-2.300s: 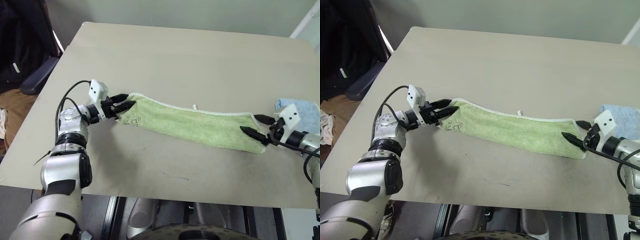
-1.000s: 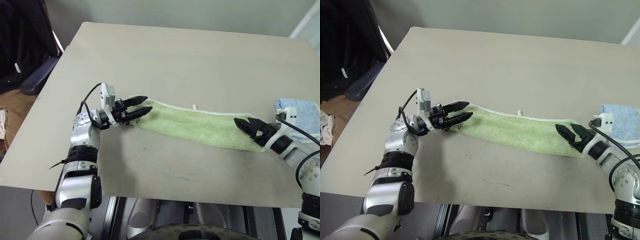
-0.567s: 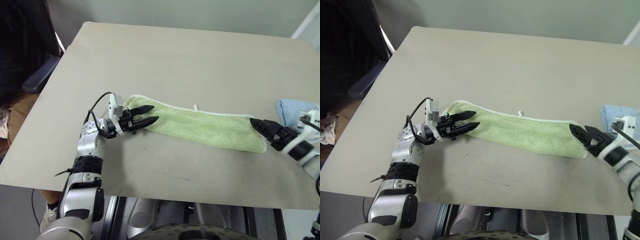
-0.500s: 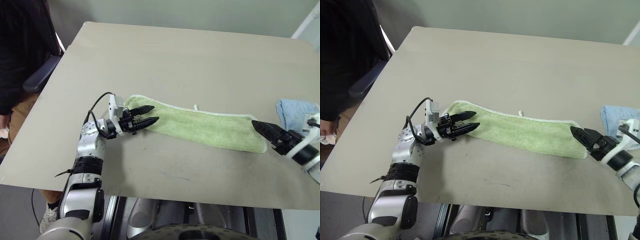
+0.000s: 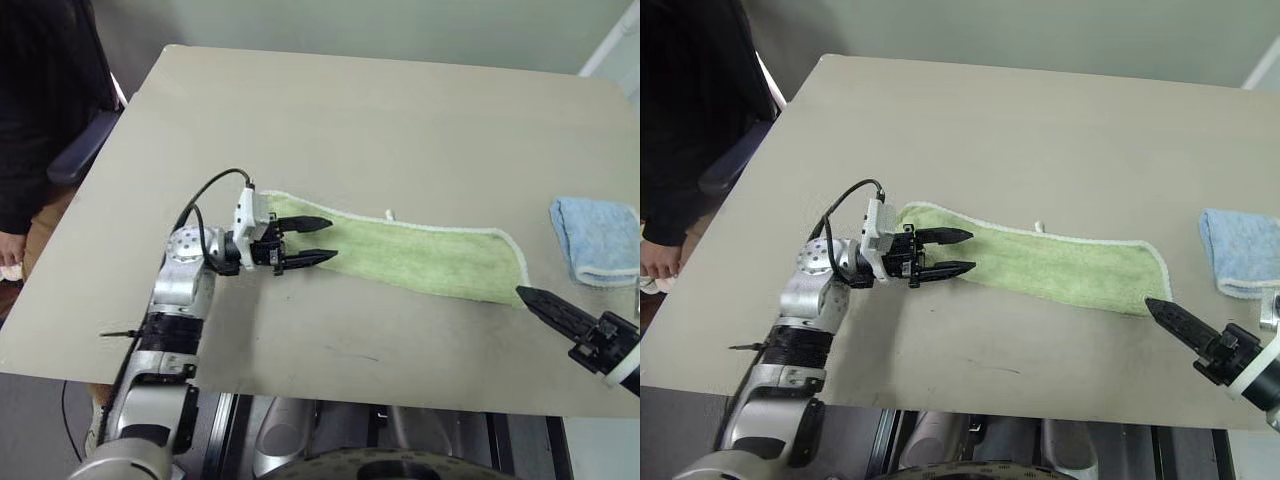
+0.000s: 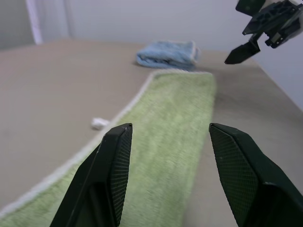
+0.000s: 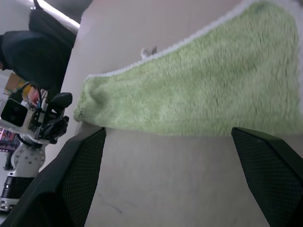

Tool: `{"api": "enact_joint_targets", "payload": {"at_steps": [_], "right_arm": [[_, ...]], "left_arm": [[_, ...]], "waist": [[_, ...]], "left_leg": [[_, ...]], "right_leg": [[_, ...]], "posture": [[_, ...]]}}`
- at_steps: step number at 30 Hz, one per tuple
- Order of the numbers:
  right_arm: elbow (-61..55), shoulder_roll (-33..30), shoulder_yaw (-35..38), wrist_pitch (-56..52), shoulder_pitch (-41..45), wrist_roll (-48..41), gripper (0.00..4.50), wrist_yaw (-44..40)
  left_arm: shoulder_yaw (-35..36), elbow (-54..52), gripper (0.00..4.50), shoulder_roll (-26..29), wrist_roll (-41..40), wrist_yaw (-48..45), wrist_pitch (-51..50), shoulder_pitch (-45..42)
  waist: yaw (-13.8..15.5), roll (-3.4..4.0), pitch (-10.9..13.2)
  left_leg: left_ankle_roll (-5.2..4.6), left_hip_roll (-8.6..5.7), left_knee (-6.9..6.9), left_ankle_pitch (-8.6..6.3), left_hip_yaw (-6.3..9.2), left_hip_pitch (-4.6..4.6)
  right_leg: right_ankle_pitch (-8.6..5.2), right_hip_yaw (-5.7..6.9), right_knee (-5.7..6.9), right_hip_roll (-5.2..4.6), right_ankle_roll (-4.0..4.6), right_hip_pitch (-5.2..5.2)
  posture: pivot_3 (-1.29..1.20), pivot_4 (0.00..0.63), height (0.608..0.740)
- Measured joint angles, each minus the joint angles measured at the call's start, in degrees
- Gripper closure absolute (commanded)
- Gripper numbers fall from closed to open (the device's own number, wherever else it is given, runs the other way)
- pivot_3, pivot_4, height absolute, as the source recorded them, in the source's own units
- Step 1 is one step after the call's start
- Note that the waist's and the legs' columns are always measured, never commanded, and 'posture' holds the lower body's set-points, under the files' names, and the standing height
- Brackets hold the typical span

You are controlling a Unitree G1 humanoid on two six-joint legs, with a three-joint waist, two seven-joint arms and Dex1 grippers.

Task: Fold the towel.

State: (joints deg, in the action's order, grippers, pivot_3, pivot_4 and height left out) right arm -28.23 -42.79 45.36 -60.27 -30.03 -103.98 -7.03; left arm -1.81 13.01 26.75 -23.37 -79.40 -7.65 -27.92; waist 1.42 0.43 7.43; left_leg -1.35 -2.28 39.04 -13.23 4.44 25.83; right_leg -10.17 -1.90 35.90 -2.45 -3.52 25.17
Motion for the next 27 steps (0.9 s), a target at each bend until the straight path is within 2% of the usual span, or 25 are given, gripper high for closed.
{"api": "enact_joint_targets", "payload": {"at_steps": [3,12,18,27], "right_arm": [[-0.6,-0.4,-0.7,2.3,-1.3,-1.6,0.00,1.4],[0.9,-0.5,-7.8,6.5,-2.5,-4.6,0.00,4.6],[3.4,0.3,-11.7,8.7,-1.5,-4.6,0.00,6.9],[11.6,6.2,-14.8,14.3,5.0,-7.2,0.00,12.8]], "left_arm": [[-1.8,-1.4,0.05,2.0,0.0,-1.5,-2.5,-0.6],[-4.1,-1.9,0.02,3.3,0.8,0.2,-6.7,-3.5],[-4.9,-1.2,0.02,3.0,3.4,3.0,-5.6,-5.6],[-5.7,1.3,0.02,2.3,6.6,6.4,-4.2,-5.6]], "waist": [[0.0,0.00,0.0],[0.1,0.00,0.0],[0.1,0.01,0.0],[0.1,0.01,0.0]], "left_leg": [[0.05,0.00,0.01,-0.07,0.01,0.01],[0.15,0.00,0.01,-0.15,0.04,0.03],[0.14,-0.01,0.02,-0.15,0.03,0.03],[-0.09,0.01,0.01,-0.01,0.02,0.00]], "right_leg": [[0.00,-0.01,0.00,-0.01,0.00,0.01],[-0.02,0.00,-0.02,-0.01,0.00,0.01],[-0.04,-0.01,-0.03,-0.01,-0.04,0.01],[0.03,0.00,-0.02,-0.01,-0.17,0.01]], "posture": [[0.00,0.150,0.733],[0.00,0.150,0.733],[0.00,0.150,0.733],[0.00,0.150,0.733]]}}
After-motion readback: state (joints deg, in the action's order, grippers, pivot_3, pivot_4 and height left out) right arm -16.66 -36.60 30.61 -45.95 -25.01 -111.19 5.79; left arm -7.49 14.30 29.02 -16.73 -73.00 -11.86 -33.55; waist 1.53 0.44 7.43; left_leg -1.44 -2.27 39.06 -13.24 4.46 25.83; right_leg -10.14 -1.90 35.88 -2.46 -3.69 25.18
